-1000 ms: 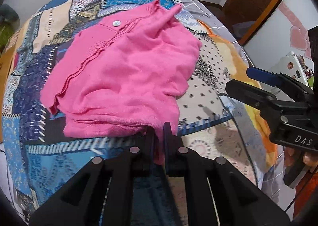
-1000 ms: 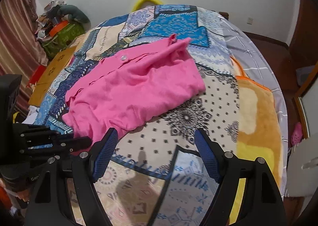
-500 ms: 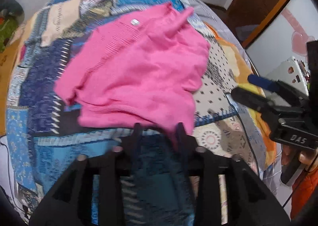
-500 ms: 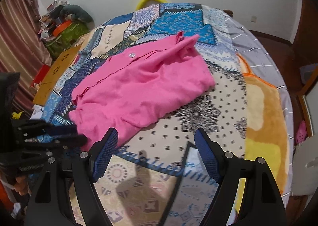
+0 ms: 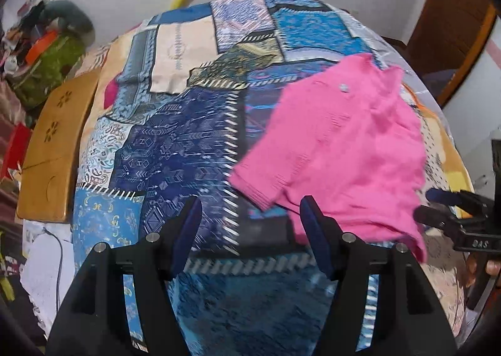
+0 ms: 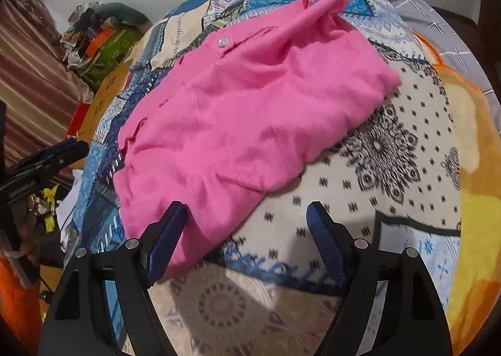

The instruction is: Fold small clothes

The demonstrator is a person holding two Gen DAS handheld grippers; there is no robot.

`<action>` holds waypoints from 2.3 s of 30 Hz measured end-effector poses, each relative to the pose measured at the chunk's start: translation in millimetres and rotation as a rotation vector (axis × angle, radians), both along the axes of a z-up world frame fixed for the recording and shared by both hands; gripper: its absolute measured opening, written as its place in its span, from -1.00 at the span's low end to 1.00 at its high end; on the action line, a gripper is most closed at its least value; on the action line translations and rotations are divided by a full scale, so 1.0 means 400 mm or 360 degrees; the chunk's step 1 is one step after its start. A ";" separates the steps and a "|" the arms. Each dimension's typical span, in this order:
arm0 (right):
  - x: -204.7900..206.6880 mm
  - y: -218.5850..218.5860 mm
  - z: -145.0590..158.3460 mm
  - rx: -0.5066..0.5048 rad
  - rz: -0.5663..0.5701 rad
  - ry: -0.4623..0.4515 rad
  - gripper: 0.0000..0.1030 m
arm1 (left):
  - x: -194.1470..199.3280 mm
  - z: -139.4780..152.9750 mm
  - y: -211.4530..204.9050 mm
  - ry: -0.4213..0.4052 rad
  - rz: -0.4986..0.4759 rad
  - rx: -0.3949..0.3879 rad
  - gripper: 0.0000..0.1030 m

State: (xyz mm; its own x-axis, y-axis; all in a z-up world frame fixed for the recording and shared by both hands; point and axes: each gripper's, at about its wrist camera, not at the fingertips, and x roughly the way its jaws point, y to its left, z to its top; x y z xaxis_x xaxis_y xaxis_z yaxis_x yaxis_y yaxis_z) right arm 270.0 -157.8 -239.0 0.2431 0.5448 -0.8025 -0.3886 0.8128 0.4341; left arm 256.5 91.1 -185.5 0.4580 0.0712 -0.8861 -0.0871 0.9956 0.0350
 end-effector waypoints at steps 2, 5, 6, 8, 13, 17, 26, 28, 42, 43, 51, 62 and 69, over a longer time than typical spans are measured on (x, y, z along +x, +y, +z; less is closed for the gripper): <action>0.004 0.012 0.001 0.0015 0.0027 -0.0002 0.49 | 0.024 -0.014 0.022 0.0019 0.0013 -0.0039 0.25; 0.009 0.028 0.000 0.0008 0.0066 -0.0015 0.48 | 0.074 -0.041 0.042 0.0054 0.0026 -0.0097 0.25; 0.010 0.032 -0.001 0.0007 0.0078 -0.0022 0.45 | 0.092 -0.051 0.043 0.0064 0.0021 -0.0115 0.25; 0.016 0.033 -0.004 0.0014 0.0083 -0.0025 0.34 | 0.128 -0.069 0.040 0.0083 0.0000 -0.0138 0.25; 0.035 0.023 -0.013 0.0068 0.0063 0.0000 0.08 | 0.216 -0.118 0.022 0.0141 -0.0061 -0.0163 0.25; 0.047 0.016 -0.019 0.0076 0.0044 0.0014 -0.25 | 0.263 -0.145 0.003 0.0171 -0.0135 -0.0298 0.25; 0.058 0.024 -0.022 0.0083 0.0070 0.0007 -0.63 | 0.292 -0.146 -0.036 0.0116 -0.0185 -0.0361 -0.77; 0.058 0.030 -0.018 0.0066 0.0079 -0.0014 -0.66 | 0.285 -0.144 -0.033 0.0101 -0.0140 -0.0321 -0.78; 0.042 0.047 0.027 -0.0002 0.0125 -0.0136 -0.75 | 0.097 -0.134 0.049 0.0207 0.0049 -0.0277 -0.81; 0.040 0.045 0.032 -0.0007 0.0126 -0.0143 -0.75 | 0.083 -0.133 0.048 0.0213 0.0045 -0.0278 -0.82; 0.030 0.004 0.065 -0.0107 0.0133 -0.0197 -0.76 | -0.021 -0.110 -0.020 0.0258 -0.0048 -0.0328 -0.83; 0.020 -0.079 0.042 -0.0338 0.0086 -0.0256 -0.77 | -0.036 -0.064 -0.137 0.0199 -0.0133 -0.0073 -0.81; 0.027 -0.141 0.056 -0.0308 0.0025 -0.0261 -0.77 | 0.009 -0.041 -0.114 0.0153 -0.0121 0.0057 -0.41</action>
State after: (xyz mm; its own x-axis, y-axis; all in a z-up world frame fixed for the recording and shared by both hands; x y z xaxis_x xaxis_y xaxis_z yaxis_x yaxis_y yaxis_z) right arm 280.9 -214.1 -216.7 0.3716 0.3896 -0.8427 -0.4542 0.8679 0.2009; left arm 260.0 45.5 -201.9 0.3763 0.0722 -0.9237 -0.0063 0.9971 0.0754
